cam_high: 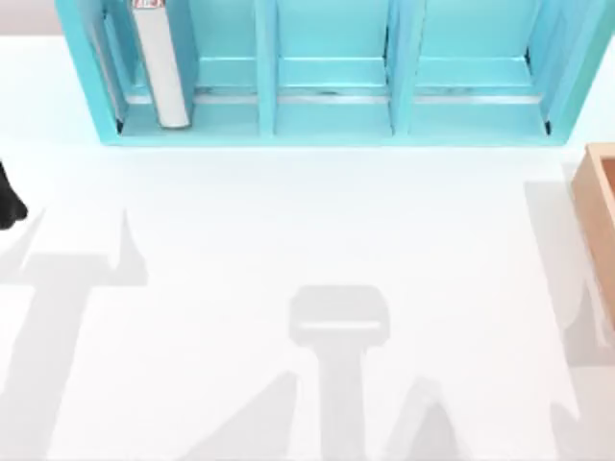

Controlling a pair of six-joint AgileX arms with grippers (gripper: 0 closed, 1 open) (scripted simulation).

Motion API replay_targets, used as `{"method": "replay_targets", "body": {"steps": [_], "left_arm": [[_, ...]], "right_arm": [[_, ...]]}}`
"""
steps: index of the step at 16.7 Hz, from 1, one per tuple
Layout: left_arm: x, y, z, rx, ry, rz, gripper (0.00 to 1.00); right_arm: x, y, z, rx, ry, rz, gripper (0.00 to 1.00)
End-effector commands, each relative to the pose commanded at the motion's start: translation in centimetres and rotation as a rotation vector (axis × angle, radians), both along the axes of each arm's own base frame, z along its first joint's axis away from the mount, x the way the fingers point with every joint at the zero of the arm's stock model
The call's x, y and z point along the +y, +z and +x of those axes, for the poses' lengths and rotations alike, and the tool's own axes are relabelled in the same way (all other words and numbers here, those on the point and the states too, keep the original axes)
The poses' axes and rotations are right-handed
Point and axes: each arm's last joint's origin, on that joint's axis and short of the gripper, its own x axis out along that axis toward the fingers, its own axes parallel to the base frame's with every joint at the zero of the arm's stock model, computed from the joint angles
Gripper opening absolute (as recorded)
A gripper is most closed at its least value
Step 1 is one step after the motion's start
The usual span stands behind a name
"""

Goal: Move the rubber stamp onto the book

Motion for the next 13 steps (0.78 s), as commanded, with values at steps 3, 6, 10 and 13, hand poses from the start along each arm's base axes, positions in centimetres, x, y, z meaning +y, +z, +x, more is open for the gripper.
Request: {"method": "replay_targets", "body": {"steps": [3,6,10,13], "left_arm": [[-1.1,0.9,4.4,0.018,-0.011,-0.007,1.0],[-2.7,-0.7,9.6,0.079,-0.013,-0.005,1.0],[-5.3,-6.1,15.3,0.179,-0.006,0.013,1.0],[-7.1,-10.7,17.9,0.234,0.002,0.029,1.0]], "right_arm": [[0.0,0.0,0.0,0.0,0.0,0.0,1.0],[0.0,0.0,0.0,0.0,0.0,0.0,1.0],[0.0,0.0,0.0,0.0,0.0,0.0,1.0],[0.0,0.0,0.0,0.0,0.0,0.0,1.0]]}}
